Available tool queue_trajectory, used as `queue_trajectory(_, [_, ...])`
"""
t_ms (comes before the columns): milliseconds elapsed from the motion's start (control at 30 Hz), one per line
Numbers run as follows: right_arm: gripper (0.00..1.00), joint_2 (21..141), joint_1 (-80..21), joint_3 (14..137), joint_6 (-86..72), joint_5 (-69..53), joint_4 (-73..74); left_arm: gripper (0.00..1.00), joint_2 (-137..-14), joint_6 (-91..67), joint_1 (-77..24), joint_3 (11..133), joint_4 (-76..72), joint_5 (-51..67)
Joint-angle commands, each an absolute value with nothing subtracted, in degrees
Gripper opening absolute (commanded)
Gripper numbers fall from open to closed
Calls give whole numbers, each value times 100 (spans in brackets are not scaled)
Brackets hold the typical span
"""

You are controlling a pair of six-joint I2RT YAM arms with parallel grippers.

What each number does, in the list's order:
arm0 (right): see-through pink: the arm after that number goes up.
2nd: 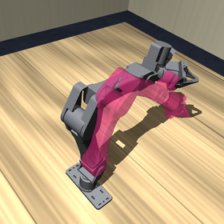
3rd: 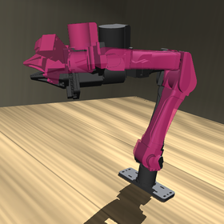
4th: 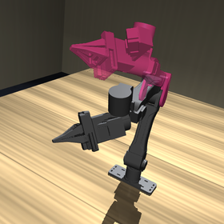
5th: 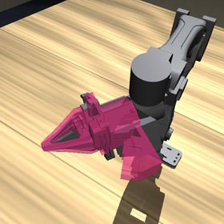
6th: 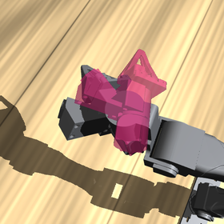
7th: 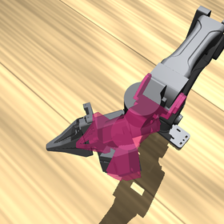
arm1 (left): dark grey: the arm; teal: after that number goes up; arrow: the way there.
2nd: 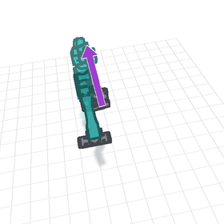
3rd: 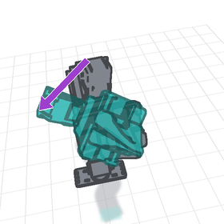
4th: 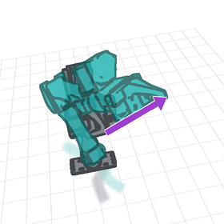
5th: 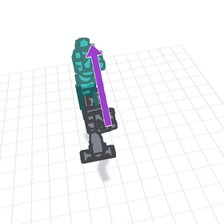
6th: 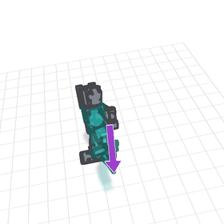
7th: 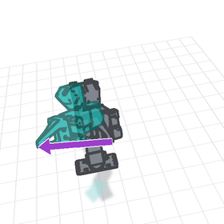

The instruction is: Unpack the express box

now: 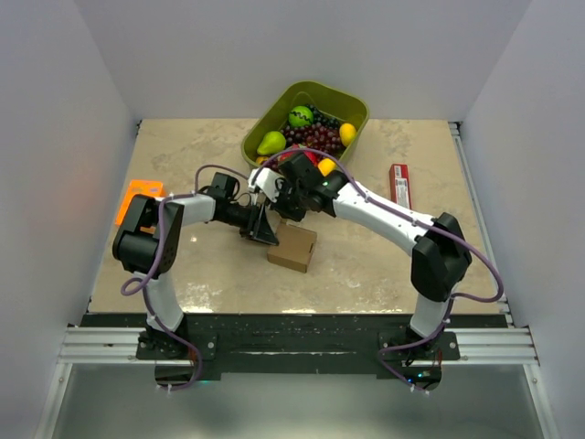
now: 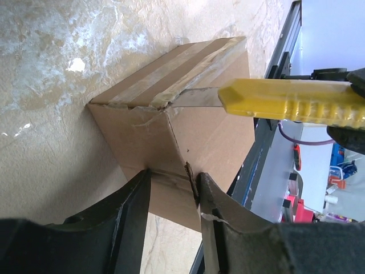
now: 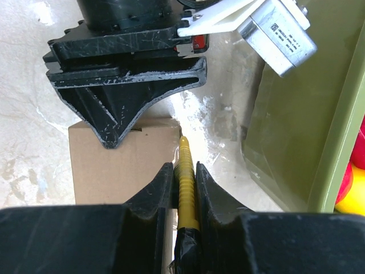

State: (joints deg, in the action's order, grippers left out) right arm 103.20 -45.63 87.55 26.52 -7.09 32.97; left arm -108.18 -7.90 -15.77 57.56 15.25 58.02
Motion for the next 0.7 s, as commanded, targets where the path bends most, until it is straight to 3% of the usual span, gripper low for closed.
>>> queue_trajectory(0, [0,10459,-4544,9202,2365,-89,4217,0,-11092,-878,-1617,5590,1538,4623])
queue_trajectory(667, [0,9572,-4570,8086,1617,651,4376,0,-10978,-1169,-1626,5528,1468,4210])
